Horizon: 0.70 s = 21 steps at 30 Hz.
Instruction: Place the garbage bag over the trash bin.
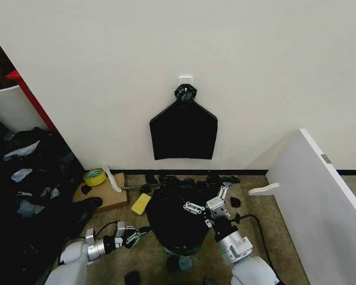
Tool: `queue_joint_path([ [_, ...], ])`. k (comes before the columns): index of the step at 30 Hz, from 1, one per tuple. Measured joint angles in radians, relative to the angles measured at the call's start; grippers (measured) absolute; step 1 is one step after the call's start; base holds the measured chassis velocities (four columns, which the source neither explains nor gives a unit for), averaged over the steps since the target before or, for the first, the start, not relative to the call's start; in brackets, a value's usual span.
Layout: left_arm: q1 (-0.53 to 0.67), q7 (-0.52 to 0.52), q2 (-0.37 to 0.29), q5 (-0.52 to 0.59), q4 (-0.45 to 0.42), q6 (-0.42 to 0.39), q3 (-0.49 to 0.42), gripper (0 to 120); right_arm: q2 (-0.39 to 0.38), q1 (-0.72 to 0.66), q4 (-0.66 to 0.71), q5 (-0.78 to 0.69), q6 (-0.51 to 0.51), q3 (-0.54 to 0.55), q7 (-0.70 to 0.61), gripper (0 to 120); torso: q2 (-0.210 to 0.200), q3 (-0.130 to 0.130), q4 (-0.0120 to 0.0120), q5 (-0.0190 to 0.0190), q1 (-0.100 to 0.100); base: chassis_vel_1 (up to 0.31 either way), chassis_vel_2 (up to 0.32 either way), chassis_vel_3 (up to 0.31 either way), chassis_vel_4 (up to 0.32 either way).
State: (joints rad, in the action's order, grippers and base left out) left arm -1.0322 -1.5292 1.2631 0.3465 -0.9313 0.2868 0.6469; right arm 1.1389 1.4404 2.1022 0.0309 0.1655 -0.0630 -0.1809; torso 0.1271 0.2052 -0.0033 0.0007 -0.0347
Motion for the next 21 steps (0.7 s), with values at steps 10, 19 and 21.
queue_joint_path([
  [10,-0.014,-0.001,-0.072,-0.016,-0.095,0.075,0.025,36,-0.006,0.005,0.008,0.0,0.0,-0.008,0.0,100,0.0,0.0,0.0,-0.0001,0.0,0.0,0.0,0.0,0.0],
  [19,0.004,0.208,-0.134,0.128,-0.149,0.085,0.132,66,-0.002,0.003,0.009,-0.001,0.002,-0.013,-0.001,100,0.0,0.0,-0.0001,0.0002,0.0,0.0,0.0,0.0,0.0],
  [21,-0.036,0.409,-0.139,0.249,-0.233,0.087,0.129,74,0.004,0.002,0.002,0.001,0.005,-0.02,-0.01,100,0.0,0.0,0.0,0.0001,0.0,0.0,0.0,0.0,0.0],
])
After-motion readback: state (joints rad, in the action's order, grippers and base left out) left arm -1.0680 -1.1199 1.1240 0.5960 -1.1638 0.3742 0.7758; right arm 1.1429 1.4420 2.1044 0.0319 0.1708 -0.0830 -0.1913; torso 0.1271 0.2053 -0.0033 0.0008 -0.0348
